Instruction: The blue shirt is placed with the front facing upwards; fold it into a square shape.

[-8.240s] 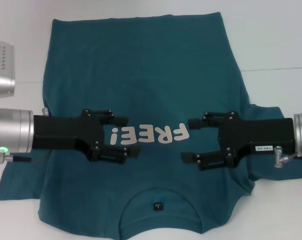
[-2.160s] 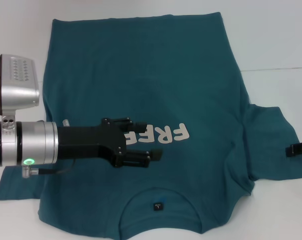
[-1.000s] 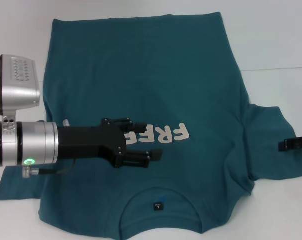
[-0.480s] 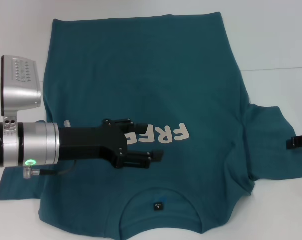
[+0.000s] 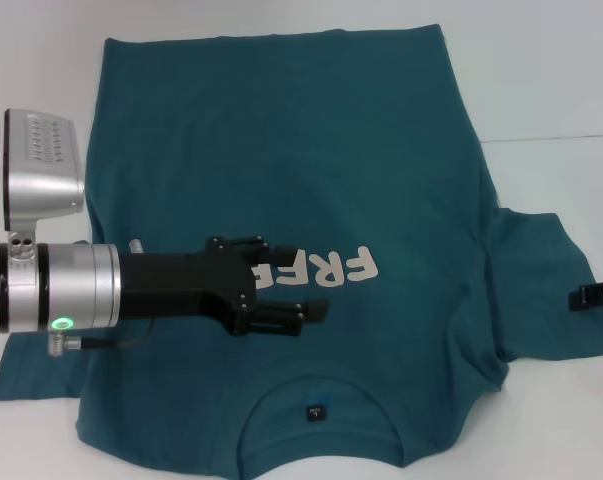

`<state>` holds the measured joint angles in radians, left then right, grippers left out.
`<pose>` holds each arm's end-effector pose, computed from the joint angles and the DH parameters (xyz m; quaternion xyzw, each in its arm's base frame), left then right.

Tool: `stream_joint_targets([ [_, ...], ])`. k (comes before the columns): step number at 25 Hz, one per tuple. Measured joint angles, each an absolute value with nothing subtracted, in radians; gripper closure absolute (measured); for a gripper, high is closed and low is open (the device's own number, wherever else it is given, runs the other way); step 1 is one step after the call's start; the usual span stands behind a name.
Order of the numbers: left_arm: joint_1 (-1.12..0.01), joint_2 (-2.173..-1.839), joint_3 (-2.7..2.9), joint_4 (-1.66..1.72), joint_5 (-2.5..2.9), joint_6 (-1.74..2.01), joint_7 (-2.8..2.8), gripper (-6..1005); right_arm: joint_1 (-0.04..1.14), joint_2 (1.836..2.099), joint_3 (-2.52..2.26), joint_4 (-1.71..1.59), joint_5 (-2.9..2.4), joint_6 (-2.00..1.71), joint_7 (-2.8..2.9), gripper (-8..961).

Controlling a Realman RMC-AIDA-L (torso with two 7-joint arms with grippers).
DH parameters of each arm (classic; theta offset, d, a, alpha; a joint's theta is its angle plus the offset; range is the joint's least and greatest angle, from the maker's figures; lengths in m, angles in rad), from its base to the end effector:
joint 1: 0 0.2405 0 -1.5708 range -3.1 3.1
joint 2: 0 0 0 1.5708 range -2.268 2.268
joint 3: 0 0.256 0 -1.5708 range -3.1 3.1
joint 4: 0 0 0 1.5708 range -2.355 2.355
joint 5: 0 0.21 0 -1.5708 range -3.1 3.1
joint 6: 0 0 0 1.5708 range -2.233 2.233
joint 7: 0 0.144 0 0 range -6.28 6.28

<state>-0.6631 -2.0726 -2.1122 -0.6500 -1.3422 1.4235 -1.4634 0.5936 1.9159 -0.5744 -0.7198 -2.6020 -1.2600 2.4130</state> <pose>-0.1905 0.3637 -0.0332 -0.9590 -0.1522 -0.2276 0.0728 0.3600 0.3660 0.0895 -0.7209 0.6311 0.0254 0.2852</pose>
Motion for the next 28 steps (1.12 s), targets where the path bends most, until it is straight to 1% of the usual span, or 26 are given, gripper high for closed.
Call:
stream_joint_targets([
  [12,-0.666,-2.072,-2.112,-0.650,-1.342,1.422,-1.463,124,0.596,1.925,-0.575,-0.712,-2.601,-1.245,2.412,57],
  [28,-0.667,-2.072,-2.112,-0.650,-1.341,1.420,-1.463,124,0.606,1.929,-0.576,-0.690,-2.592,-1.236,2.411,58],
])
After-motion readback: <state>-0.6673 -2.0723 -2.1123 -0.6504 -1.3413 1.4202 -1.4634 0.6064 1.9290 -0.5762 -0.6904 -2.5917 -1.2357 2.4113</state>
